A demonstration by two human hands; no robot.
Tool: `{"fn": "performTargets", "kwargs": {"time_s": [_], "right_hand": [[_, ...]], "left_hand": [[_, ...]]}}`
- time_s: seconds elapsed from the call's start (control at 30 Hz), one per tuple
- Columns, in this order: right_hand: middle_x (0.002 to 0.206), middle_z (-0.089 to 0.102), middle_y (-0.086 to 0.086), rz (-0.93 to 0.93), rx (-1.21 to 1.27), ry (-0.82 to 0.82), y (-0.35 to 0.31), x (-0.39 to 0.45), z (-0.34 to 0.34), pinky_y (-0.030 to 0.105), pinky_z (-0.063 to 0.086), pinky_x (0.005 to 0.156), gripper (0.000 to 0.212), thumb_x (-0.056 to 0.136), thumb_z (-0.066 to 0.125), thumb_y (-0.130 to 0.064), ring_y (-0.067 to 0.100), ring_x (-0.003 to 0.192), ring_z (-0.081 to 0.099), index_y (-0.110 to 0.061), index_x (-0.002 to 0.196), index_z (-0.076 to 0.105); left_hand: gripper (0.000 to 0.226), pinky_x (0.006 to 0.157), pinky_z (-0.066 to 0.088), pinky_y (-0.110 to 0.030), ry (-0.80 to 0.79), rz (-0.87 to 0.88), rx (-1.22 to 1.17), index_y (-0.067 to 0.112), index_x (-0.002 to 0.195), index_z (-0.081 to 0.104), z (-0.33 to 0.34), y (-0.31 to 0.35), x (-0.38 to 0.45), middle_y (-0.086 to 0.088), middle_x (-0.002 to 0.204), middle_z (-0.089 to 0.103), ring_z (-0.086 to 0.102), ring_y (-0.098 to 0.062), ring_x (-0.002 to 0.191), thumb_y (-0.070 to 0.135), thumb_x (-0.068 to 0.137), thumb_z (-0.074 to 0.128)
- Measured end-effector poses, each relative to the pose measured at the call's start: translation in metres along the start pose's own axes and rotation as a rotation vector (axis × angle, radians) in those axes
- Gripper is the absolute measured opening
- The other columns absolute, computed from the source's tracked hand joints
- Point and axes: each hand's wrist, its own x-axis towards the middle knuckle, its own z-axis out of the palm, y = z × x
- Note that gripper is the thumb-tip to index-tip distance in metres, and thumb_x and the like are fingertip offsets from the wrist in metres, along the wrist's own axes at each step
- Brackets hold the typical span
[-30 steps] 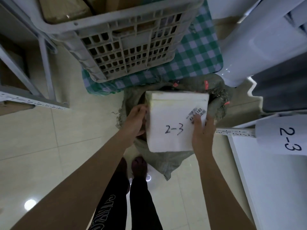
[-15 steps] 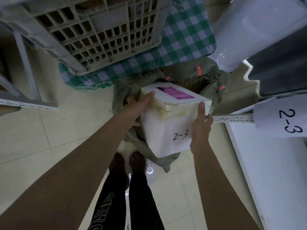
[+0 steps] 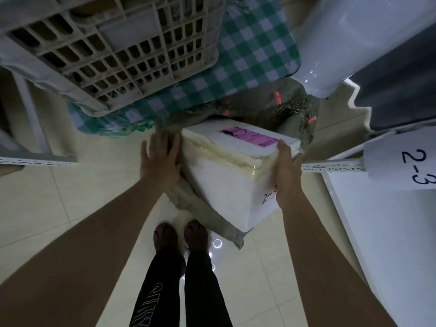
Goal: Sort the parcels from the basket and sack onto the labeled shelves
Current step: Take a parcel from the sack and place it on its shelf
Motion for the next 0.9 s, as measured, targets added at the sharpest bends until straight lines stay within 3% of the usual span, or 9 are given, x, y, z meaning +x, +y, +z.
{"fn": "performTargets", "kwargs": {"time_s": [0.1, 0.23, 0.3, 0.37, 0.47, 0.57, 0.7, 0.77, 0.9], "right_hand": [[0.159, 0.021, 0.003, 0.0, 0.078, -0.048, 0.016, -0.005, -0.001, 0.04, 0.028, 0.105, 0.087, 0.088, 0.057, -0.059, 0.028, 0.141, 0.03, -0.032, 0.156, 0.008], [0.156, 0.029, 0.002, 0.02, 0.175, -0.101, 0.027, -0.005, -0.008, 0.044, 0.028, 0.113, 0.08, 0.091, 0.057, -0.051, 0.025, 0.14, 0.033, -0.029, 0.155, 0.013], [0.144, 0.043, 0.001, 0.03, 0.204, -0.138, 0.037, -0.006, -0.019, 0.05, 0.033, 0.112, 0.08, 0.083, 0.063, -0.051, 0.024, 0.132, 0.043, -0.028, 0.15, 0.026], [0.135, 0.052, 0.0, 0.039, 0.209, -0.196, 0.054, -0.01, -0.033, 0.051, 0.04, 0.105, 0.083, 0.069, 0.063, -0.054, 0.022, 0.123, 0.05, -0.03, 0.143, 0.036], [0.13, 0.058, -0.003, 0.073, 0.272, -0.223, 0.08, -0.016, -0.048, 0.053, 0.042, 0.102, 0.076, 0.068, 0.06, -0.057, 0.02, 0.123, 0.052, -0.035, 0.138, 0.043], [0.136, 0.056, 0.007, 0.096, 0.329, -0.255, 0.096, -0.014, -0.05, 0.066, 0.041, 0.099, 0.081, 0.071, 0.064, -0.071, 0.034, 0.128, 0.051, -0.03, 0.138, 0.044], [0.136, 0.052, 0.02, 0.087, 0.395, -0.246, 0.108, -0.016, -0.048, 0.067, 0.046, 0.092, 0.085, 0.08, 0.072, -0.056, 0.043, 0.124, 0.052, -0.022, 0.146, 0.031], [0.135, 0.052, 0.022, 0.061, 0.388, -0.26, 0.11, -0.019, -0.05, 0.068, 0.047, 0.091, 0.09, 0.078, 0.075, -0.05, 0.045, 0.124, 0.052, -0.02, 0.148, 0.028], [0.135, 0.052, 0.023, -0.026, 0.427, -0.244, 0.11, -0.034, -0.06, 0.064, 0.048, 0.094, 0.073, 0.086, 0.066, -0.036, 0.045, 0.124, 0.052, -0.013, 0.145, 0.03]], "left_hand": [[0.076, 0.119, 0.003, -0.05, -0.222, -0.107, 0.001, 0.028, 0.151, -0.018, 0.009, -0.012, 0.002, -0.009, 0.16, -0.017, -0.01, -0.036, 0.147, 0.034, 0.1, 0.038], [0.046, 0.107, 0.024, -0.044, -0.014, -0.185, -0.209, 0.014, 0.142, 0.035, -0.013, 0.011, 0.004, -0.021, 0.148, 0.025, 0.026, -0.038, 0.132, 0.031, 0.1, 0.034], [0.043, 0.105, 0.027, -0.045, 0.019, -0.197, -0.324, 0.008, 0.131, 0.048, -0.023, 0.02, 0.011, -0.023, 0.142, 0.033, 0.031, -0.039, 0.128, 0.034, 0.102, 0.029], [0.051, 0.11, 0.029, -0.046, -0.032, -0.218, -0.531, 0.006, 0.136, 0.046, -0.029, 0.026, 0.017, -0.026, 0.144, 0.034, 0.032, -0.04, 0.132, 0.038, 0.103, 0.025], [0.069, 0.116, 0.022, -0.042, -0.186, -0.285, -0.852, 0.007, 0.152, 0.02, -0.032, 0.035, 0.022, -0.02, 0.156, 0.021, 0.025, -0.034, 0.141, 0.054, 0.101, 0.016], [0.089, 0.116, 0.023, -0.041, -0.259, -0.364, -1.153, 0.014, 0.154, 0.013, -0.032, 0.045, 0.025, -0.012, 0.158, 0.021, 0.027, -0.03, 0.141, 0.074, 0.089, 0.022], [0.111, 0.114, 0.03, -0.043, -0.211, -0.315, -1.171, 0.018, 0.153, 0.019, -0.027, 0.046, 0.02, -0.006, 0.154, 0.032, 0.037, -0.026, 0.136, 0.083, 0.068, 0.048], [0.1, 0.114, 0.03, -0.04, -0.161, -0.294, -1.166, 0.017, 0.152, 0.021, -0.027, 0.048, 0.014, -0.006, 0.153, 0.034, 0.038, -0.026, 0.135, 0.074, 0.077, 0.052], [0.079, 0.111, 0.024, -0.03, -0.073, -0.245, -1.127, 0.017, 0.153, 0.016, -0.038, 0.057, -0.003, -0.004, 0.155, 0.028, 0.03, -0.023, 0.14, 0.057, 0.092, 0.047]]}}
